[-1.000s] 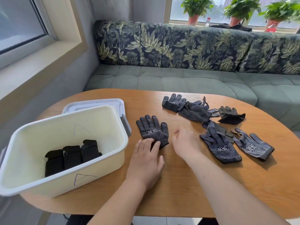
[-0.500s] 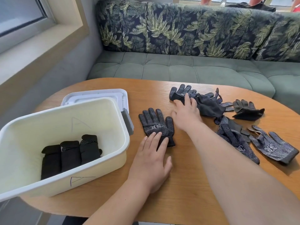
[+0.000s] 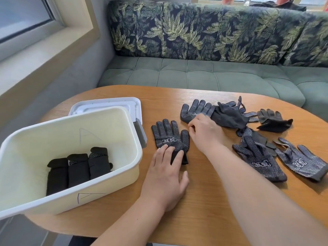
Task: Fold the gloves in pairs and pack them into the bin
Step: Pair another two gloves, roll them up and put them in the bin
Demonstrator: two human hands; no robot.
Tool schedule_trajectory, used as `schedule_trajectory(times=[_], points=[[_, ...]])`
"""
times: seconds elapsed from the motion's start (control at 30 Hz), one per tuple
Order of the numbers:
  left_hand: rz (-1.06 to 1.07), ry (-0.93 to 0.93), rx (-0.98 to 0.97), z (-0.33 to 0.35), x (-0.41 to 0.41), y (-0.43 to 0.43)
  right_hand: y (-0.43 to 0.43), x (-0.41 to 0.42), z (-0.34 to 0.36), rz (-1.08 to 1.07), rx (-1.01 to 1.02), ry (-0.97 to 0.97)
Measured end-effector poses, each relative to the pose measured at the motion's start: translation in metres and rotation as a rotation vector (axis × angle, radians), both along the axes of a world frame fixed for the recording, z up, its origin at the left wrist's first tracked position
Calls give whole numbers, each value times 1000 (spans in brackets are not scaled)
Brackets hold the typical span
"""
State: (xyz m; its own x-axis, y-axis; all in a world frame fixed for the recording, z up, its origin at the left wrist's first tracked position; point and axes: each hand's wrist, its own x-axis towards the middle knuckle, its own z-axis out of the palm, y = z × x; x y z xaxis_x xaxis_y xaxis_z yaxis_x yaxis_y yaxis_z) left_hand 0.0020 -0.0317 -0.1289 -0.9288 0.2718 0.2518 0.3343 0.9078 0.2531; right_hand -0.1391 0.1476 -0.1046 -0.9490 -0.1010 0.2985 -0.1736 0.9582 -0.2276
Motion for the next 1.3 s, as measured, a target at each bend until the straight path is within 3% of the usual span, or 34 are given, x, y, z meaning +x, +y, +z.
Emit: schedule_trajectory(times=[0.23,0.53,0.67,0.77,1.07,1.3], points=[[-40,44,22,-4,-1,0,18,43,-12,58,-125,175],[-56,46,41,1,0,-1,28,109,-21,-35,-190,209],[-69,-14,5,0,1,-1,23,140,-24,26,-218,152],[-85,-33,-26,1,3,-1,24,162,-21,54,-185,124],[-175,-21,-50,0,26,-16,27,199,-20,148,-3,297],[-162,98,69,9,35,-24,19,193,-8,114,-201,252]])
